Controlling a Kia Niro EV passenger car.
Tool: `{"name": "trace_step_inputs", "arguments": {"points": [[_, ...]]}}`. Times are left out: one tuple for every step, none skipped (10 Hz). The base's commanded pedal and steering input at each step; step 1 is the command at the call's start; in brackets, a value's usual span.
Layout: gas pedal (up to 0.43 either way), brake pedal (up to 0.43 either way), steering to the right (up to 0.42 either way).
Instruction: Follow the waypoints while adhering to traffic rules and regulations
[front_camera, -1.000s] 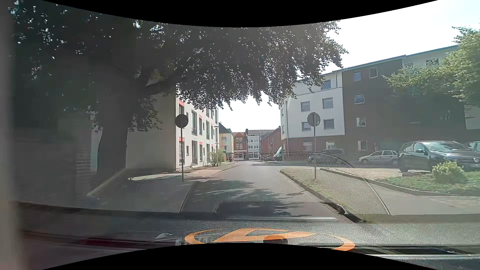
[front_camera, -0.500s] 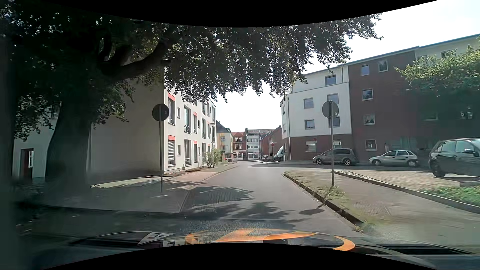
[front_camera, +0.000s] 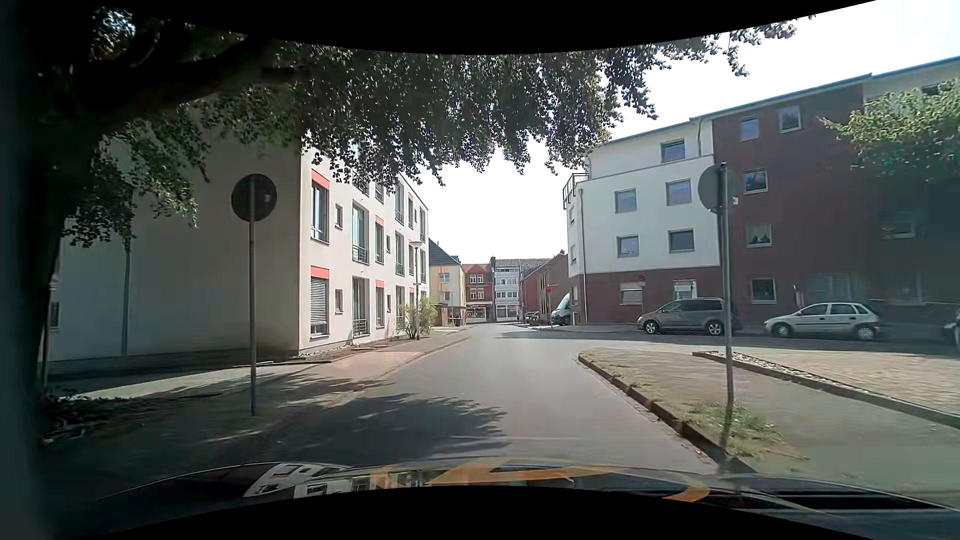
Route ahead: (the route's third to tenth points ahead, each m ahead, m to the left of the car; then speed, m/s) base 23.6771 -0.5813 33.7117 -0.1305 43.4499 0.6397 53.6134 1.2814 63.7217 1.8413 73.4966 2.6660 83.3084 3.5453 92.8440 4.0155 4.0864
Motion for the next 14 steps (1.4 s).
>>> {"name": "trace_step_inputs", "arguments": {"points": [[0.0,0.0,-0.003],[0.0,0.0,-0.003],[0.0,0.0,-0.003],[0.0,0.0,-0.003],[0.0,0.0,-0.003],[0.0,0.0,-0.003],[0.0,0.0,-0.003],[0.0,0.0,-0.003],[0.0,0.006,-0.003],[0.0,0.006,-0.003],[0.0,0.012,-0.003],[0.0,0.018,-0.003],[0.0,0.018,-0.003],[0.0,0.018,-0.003]]}}
